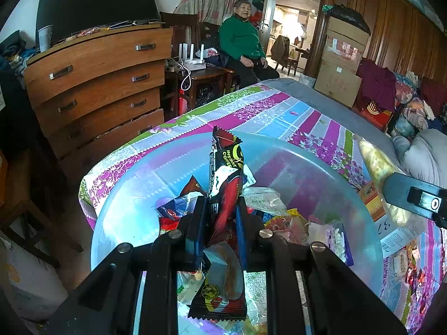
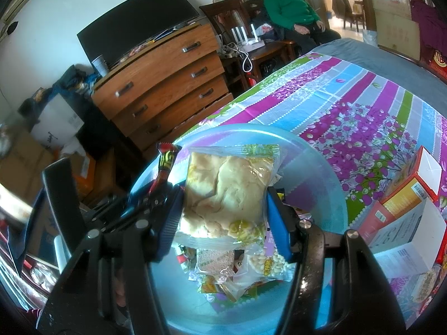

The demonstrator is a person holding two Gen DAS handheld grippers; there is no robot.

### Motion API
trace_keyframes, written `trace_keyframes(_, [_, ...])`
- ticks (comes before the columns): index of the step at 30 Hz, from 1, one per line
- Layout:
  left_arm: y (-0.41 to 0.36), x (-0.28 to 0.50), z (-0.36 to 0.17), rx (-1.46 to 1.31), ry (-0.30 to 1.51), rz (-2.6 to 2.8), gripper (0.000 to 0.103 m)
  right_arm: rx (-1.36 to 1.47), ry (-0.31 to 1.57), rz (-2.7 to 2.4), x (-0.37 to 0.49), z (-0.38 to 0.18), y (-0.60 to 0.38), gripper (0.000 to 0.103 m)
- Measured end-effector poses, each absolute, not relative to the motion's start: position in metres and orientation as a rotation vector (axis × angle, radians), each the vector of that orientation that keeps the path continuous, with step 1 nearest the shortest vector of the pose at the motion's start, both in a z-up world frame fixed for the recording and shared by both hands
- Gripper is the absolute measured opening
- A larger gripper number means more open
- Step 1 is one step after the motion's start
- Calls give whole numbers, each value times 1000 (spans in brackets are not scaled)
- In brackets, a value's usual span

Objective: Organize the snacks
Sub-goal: 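Hold both packets above the tub, then open both tools to drop the packets into the tub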

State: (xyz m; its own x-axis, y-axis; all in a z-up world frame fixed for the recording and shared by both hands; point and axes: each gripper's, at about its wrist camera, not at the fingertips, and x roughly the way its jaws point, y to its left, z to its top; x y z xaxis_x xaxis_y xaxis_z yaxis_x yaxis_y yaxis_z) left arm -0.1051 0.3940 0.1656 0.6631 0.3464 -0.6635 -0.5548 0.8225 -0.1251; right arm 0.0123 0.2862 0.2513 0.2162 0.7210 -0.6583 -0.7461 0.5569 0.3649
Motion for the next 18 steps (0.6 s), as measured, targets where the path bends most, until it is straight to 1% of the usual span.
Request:
trace_keyframes(11, [398, -103, 163, -337, 683, 537, 21, -43, 908, 1015, 11, 248, 289, 61])
trace_keyframes(12, [398, -104, 163, -337, 683, 542, 24, -47, 909, 1013, 11, 247, 290, 61])
trace_keyframes(14, [396, -103, 165, -333, 676, 545, 50, -49, 899, 1005, 10, 246, 287, 71])
trace_keyframes(16, [395, -105, 168, -329, 666, 555, 61, -40, 888, 1009, 6, 250, 281, 71])
trace_keyframes(18, [393, -106, 171, -330, 659, 560, 66, -40, 854, 1004, 0, 258, 271, 71])
